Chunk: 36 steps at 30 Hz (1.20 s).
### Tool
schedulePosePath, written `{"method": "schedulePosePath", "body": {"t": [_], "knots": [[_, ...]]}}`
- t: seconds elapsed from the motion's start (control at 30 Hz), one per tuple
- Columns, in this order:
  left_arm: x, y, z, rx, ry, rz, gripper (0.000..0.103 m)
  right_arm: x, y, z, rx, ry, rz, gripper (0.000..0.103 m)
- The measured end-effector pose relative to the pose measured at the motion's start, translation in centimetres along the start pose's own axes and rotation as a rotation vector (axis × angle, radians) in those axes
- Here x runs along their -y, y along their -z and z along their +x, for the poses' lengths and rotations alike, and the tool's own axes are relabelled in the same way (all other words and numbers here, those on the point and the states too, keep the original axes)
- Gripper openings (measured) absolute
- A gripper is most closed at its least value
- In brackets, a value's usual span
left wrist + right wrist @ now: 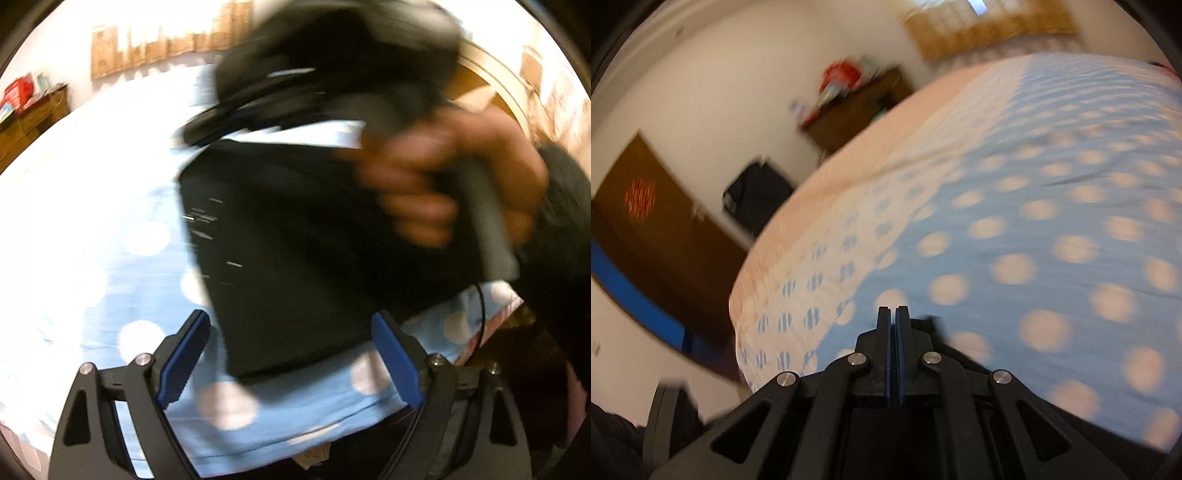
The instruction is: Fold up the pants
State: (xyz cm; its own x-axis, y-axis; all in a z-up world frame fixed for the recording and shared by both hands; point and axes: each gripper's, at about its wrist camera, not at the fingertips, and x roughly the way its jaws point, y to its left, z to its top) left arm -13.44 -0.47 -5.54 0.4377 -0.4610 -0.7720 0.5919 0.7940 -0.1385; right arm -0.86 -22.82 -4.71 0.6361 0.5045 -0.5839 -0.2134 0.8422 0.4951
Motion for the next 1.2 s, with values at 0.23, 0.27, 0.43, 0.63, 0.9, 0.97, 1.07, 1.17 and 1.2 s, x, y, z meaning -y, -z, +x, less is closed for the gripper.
{"method": "schedulePosePath", "body": {"t": [0.23, 0.27, 0.43, 0.63, 0.9, 0.97, 1.07, 1.17, 1.2], "knots": [[-3.9, -4.1, -1.2, 0.051, -0.073, -0.108, 0.097, 5.0, 6.2, -10.7, 0.133, 0.218, 0.187, 0.005], [-4.0, -4.9, -0.9, 0.05, -0.104, -0.107, 0.097, 5.3, 7.2, -11.8, 0.154, 0.249, 0.205, 0.006], [-2.7, -7.6, 1.8, 0.011, -0.15, -0.078, 0.097, 6.9, 12.3, -16.1, 0.289, 0.329, 0.326, 0.065], [0.6, -7.5, 4.3, -0.005, -0.191, 0.012, 0.098, 7.9, 15.0, -16.9, 0.331, 0.388, 0.405, 0.065], [1.2, -8.2, 4.5, -0.022, -0.234, 0.028, 0.103, 6.5, 15.7, -13.7, 0.275, 0.494, 0.294, 0.065], [1.2, -8.3, 4.5, -0.022, -0.237, 0.027, 0.103, 6.3, 15.8, -13.5, 0.277, 0.51, 0.284, 0.065], [1.4, -8.2, 4.8, -0.018, -0.247, 0.038, 0.103, 5.9, 16.1, -13.1, 0.269, 0.518, 0.269, 0.066], [1.5, -8.1, 4.9, -0.016, -0.255, 0.045, 0.103, 5.5, 16.3, -12.8, 0.262, 0.529, 0.251, 0.066], [1.5, -8.1, 4.9, -0.017, -0.255, 0.043, 0.103, 5.4, 16.3, -12.7, 0.258, 0.531, 0.248, 0.066]]}}
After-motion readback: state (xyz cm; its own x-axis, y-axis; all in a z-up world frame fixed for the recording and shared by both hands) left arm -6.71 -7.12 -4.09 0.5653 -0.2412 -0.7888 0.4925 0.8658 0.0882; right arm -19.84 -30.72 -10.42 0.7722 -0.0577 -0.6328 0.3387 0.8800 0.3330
